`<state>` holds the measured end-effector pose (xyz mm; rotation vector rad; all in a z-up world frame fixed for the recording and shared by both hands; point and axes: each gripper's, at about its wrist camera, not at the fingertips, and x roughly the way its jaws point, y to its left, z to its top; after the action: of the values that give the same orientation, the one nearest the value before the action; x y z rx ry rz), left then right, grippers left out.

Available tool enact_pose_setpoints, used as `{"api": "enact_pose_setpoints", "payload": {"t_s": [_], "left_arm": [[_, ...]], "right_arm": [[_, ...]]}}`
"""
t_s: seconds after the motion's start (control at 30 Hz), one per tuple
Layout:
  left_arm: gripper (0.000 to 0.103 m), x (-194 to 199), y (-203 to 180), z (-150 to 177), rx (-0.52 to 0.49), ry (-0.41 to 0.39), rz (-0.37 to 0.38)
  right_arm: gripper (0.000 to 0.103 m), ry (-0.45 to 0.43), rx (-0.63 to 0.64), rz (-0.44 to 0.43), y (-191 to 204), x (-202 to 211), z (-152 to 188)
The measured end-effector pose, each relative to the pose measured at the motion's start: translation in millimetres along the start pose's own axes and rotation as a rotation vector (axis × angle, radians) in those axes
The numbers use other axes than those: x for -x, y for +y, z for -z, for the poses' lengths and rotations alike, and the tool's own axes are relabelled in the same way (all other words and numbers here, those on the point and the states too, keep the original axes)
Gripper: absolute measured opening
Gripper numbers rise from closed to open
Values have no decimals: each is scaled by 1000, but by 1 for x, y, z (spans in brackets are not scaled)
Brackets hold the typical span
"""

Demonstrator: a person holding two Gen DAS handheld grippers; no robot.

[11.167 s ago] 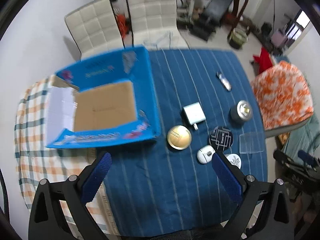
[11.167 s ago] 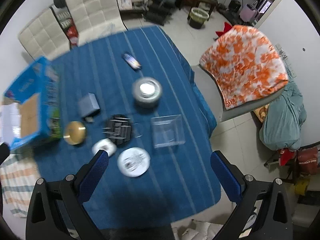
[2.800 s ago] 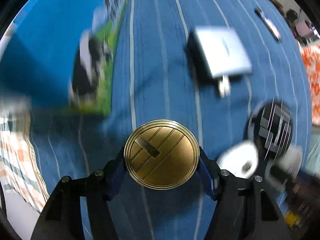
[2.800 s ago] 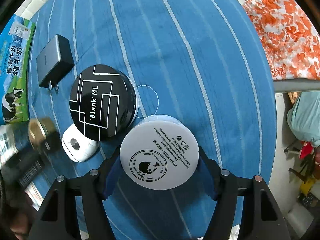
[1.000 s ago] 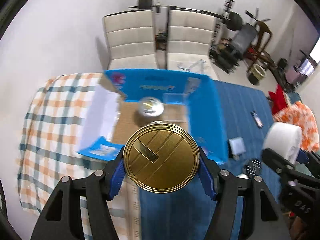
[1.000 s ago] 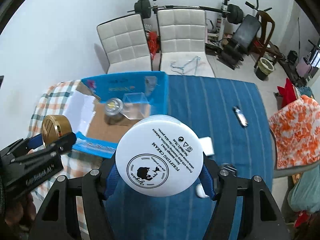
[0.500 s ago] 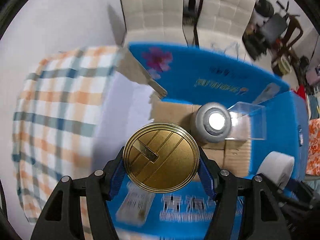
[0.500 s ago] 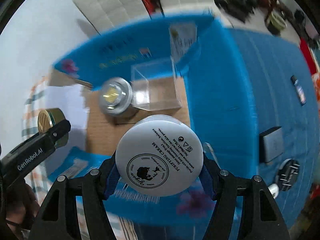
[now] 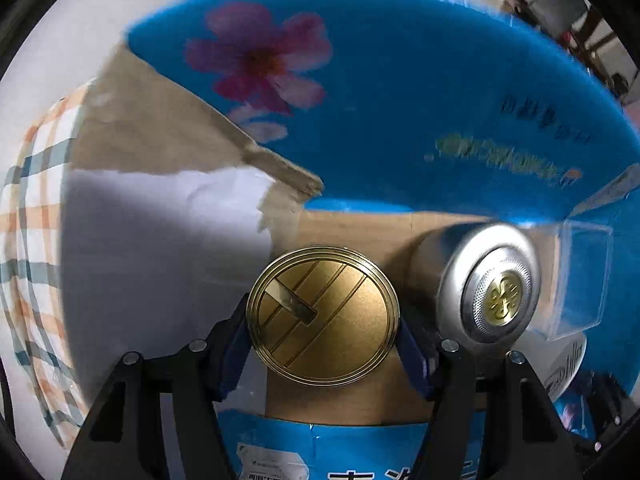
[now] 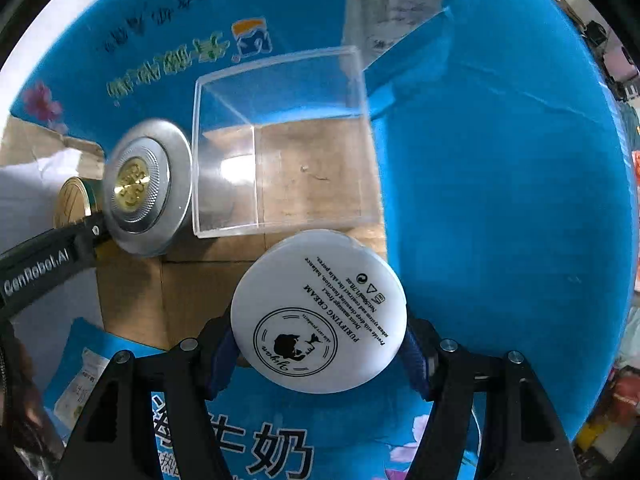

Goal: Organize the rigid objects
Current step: 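Carry the gold tin and white jar into the blue box and open both tools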

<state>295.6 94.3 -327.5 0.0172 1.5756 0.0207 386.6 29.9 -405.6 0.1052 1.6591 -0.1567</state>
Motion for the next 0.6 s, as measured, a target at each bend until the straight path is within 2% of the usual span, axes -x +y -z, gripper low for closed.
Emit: {"api": "enact_pose_setpoints", "payload": {"t_s": [0.13, 0.23, 0.33, 0.4, 0.47, 0.57, 0.6], "left_arm": [[63, -7, -2, 6, -23, 23, 3], [63, -7, -1, 6, -18, 33, 14], [67, -7, 8, 10, 9, 42, 49], [68, -2, 9, 15, 12, 29, 43], [72, 3, 9, 21, 13, 21, 45], [82, 18, 8, 36, 10, 11, 43], [93, 23, 8, 40, 4, 0, 30]], "right_arm": [[71, 63, 8, -13, 3, -13, -4], [73, 72, 21, -20, 4, -15, -5], [82, 62, 26, -39, 8, -11, -4], [90, 55, 35, -39, 9, -8, -1], [94, 41, 44, -44, 12, -4, 2], [95, -4, 82, -48, 11, 8, 12], [97, -23, 99, -38, 12, 13, 17]]}}
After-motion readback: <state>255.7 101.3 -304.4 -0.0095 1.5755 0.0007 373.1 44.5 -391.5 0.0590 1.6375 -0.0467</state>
